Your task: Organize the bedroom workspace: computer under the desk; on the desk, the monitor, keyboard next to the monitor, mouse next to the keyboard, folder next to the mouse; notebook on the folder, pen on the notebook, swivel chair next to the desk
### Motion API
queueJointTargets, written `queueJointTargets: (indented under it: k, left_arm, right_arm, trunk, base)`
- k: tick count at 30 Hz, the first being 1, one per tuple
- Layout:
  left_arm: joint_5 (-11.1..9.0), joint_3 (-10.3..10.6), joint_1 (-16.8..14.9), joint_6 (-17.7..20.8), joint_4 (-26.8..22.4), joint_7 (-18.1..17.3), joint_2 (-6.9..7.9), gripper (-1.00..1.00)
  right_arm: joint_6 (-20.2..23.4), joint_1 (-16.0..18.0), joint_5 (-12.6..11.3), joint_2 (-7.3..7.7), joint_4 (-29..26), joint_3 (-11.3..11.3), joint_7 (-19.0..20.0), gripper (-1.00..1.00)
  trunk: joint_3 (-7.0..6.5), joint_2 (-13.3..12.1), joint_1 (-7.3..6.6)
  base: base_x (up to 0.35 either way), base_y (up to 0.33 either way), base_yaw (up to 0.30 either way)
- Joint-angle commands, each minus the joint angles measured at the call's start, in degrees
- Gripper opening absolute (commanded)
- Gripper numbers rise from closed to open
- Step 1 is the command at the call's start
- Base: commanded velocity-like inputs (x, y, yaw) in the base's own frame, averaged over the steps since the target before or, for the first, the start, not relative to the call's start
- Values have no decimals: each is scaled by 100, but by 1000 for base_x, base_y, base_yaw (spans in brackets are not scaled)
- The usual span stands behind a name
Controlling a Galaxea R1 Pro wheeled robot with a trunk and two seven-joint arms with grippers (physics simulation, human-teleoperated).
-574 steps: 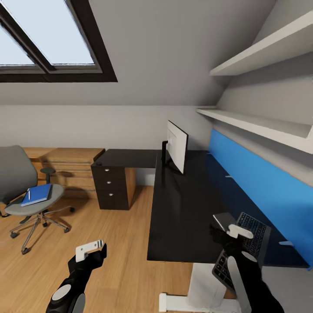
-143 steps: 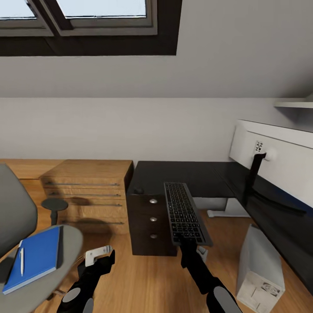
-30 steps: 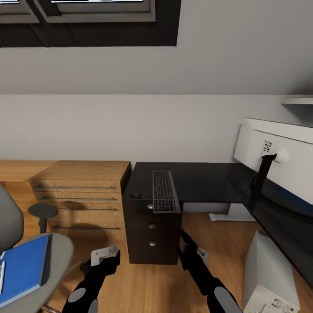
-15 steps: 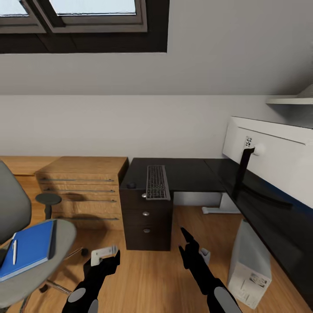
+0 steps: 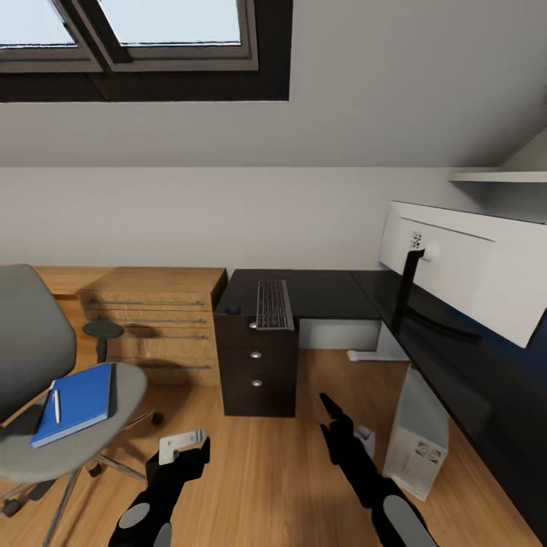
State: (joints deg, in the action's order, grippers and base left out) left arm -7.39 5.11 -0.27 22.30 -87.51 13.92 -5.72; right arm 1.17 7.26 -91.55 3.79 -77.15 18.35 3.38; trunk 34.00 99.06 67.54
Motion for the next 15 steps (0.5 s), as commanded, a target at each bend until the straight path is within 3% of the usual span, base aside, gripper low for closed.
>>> queueJointTargets:
  k: [1, 7, 8, 10, 11, 12, 14, 15]
  left_arm:
    - [-60, 10, -2, 20, -8, 49, 1, 100]
    - [-60, 15, -3, 20, -4, 49, 1, 100]
    - [-60, 16, -4, 20, -1, 49, 1, 100]
    - [-60, 16, -2, 20, 1, 49, 1, 100]
    - [-60, 16, -4, 20, 4, 49, 1, 100]
    - [-60, 16, -4, 18, 5, 49, -1, 100]
    - [-60, 16, -5, 16, 5, 49, 0, 100]
    - [-59, 16, -4, 14, 6, 51, 0, 100]
  right_arm:
    - [4, 3, 54, 37, -37, -1, -7, 100]
    - [-17, 3, 783, 206, -341, -126, -240, 100]
    - [-116, 3, 1462, 231, -414, -304, -434, 100]
    - [-242, 3, 1831, 233, -434, -356, -483, 100]
    - [-615, 3, 2594, 235, -514, -411, -606, 100]
    - [-777, 3, 2910, 236, -576, -422, -738, 100]
    - [-881, 3, 3168, 236, -655, -424, -934, 100]
    - [-937, 3, 3400, 241, -781, -411, -1287, 100]
  trunk:
    - [6, 3, -4]
    - [6, 3, -4]
    - [6, 3, -4]
    - [6, 3, -4]
    - [6, 3, -4]
    - [6, 3, -4]
    - [6, 3, -4]
    - [6, 3, -4]
  base:
    - [-334, -1, 0]
    - [-334, 0, 0]
    - [-334, -5, 0]
    - [-334, -20, 0]
    - [-334, -71, 0]
    - [-334, -92, 0]
    - [-334, -107, 0]
    - [-332, -127, 0]
